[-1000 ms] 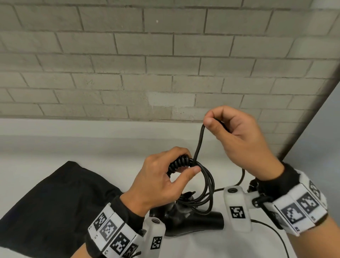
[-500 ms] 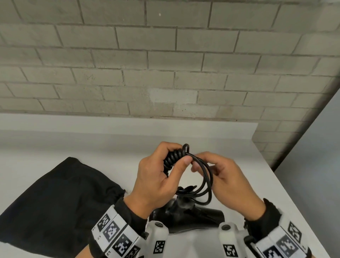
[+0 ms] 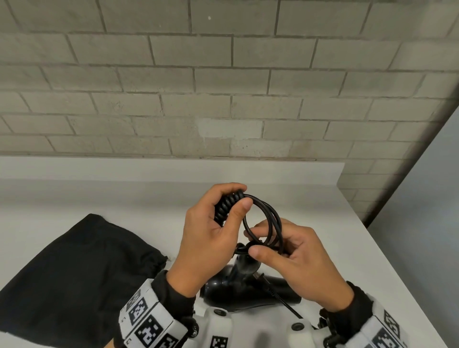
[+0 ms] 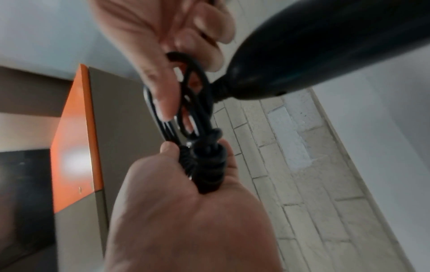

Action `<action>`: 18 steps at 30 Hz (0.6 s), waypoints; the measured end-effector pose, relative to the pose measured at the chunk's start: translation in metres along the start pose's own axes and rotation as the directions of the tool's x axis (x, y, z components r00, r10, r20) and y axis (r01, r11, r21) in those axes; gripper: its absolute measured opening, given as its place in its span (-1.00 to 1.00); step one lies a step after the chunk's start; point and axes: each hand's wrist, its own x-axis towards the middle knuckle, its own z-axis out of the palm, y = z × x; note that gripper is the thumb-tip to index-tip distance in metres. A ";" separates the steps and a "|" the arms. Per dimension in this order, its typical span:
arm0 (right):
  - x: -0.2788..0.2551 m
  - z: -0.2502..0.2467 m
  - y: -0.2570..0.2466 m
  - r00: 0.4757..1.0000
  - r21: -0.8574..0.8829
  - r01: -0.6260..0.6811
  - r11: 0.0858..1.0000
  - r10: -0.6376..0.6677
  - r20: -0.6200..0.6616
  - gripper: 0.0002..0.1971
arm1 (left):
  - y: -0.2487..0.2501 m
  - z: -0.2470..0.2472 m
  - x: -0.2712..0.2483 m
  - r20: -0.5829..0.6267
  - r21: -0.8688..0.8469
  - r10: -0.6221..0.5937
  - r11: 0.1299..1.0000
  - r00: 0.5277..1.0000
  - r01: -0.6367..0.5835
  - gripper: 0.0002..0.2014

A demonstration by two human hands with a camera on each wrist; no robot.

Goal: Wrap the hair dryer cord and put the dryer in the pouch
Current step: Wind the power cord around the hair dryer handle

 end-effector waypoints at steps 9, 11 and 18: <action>-0.001 0.004 -0.003 0.999 -0.072 0.009 0.997 -0.012 -0.042 -0.88 | 0.013 -0.001 0.002 0.036 -0.171 -0.129 0.976 0.991 0.133 -0.81; -0.002 0.005 -0.004 0.998 -0.086 0.029 0.996 -0.034 -0.055 -0.88 | 0.015 -0.001 0.002 0.049 -0.202 -0.146 0.967 0.988 0.153 -0.81; -0.011 0.018 -0.003 0.894 -0.324 0.069 0.944 -0.202 -0.399 -0.53 | 0.017 0.000 0.002 0.019 -0.283 -0.205 0.938 0.979 0.202 -0.83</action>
